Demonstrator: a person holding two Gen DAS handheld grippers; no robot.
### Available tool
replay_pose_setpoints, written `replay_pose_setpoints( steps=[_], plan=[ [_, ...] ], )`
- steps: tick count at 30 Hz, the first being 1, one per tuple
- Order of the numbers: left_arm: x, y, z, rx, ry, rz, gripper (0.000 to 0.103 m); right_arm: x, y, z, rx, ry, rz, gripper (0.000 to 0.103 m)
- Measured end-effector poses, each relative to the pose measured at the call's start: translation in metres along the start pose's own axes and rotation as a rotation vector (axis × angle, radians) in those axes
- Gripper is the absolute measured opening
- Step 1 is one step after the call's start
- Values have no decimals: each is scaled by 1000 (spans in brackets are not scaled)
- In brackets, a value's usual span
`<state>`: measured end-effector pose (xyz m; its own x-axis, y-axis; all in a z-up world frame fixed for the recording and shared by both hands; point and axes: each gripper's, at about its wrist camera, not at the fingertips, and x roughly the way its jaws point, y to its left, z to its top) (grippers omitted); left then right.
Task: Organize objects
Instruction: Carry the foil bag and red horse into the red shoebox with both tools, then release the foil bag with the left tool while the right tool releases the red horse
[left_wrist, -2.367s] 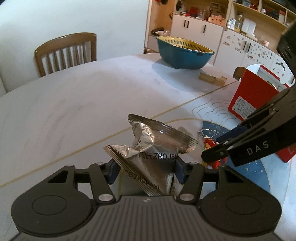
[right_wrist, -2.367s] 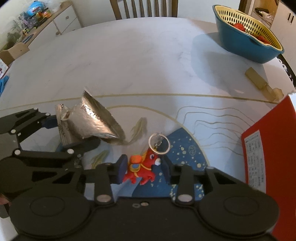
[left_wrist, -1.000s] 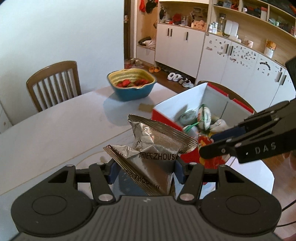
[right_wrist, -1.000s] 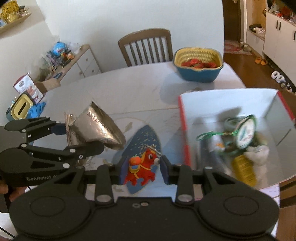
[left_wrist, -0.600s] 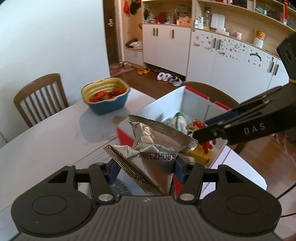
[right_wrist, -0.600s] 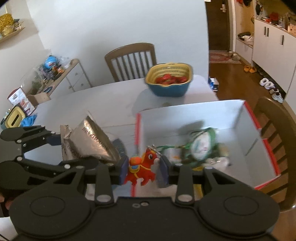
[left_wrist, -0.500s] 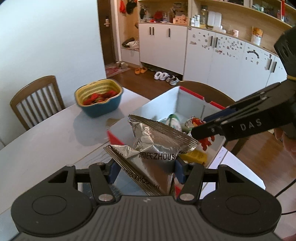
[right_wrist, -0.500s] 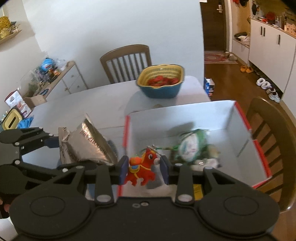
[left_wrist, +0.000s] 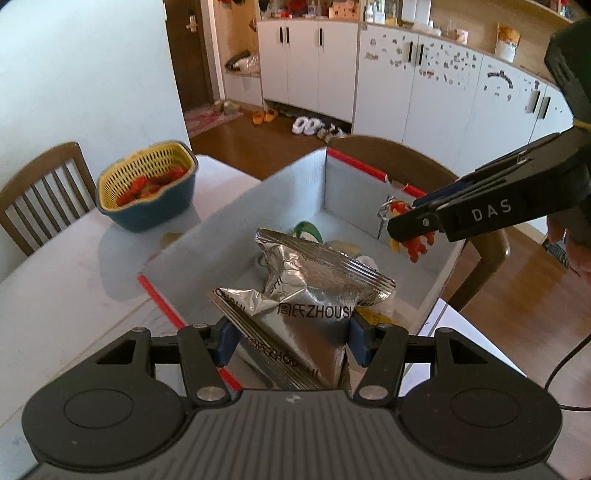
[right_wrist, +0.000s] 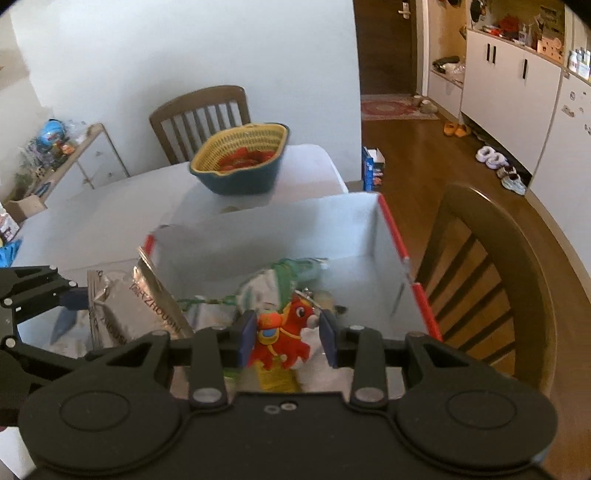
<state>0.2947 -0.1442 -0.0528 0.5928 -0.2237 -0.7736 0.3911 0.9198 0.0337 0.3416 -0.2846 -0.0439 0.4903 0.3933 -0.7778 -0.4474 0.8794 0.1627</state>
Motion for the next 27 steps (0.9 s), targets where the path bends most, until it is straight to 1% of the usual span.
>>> replay_pose_setpoints(
  steps=[10,16,20,27],
  plan=[
    [51,-16,7,27,104,27,58,45,-29,-7,11,77,-25,35],
    [69,-24,8,54,147,29,58,66,-38,-15,15,126,-22,35],
    [80,-26,8,64,171,33,59,74,-45,-19,34,153,-3,36],
    [89,-23,6,38,205,34,59,78,-44,-23,29,165,29,36]
  ],
)
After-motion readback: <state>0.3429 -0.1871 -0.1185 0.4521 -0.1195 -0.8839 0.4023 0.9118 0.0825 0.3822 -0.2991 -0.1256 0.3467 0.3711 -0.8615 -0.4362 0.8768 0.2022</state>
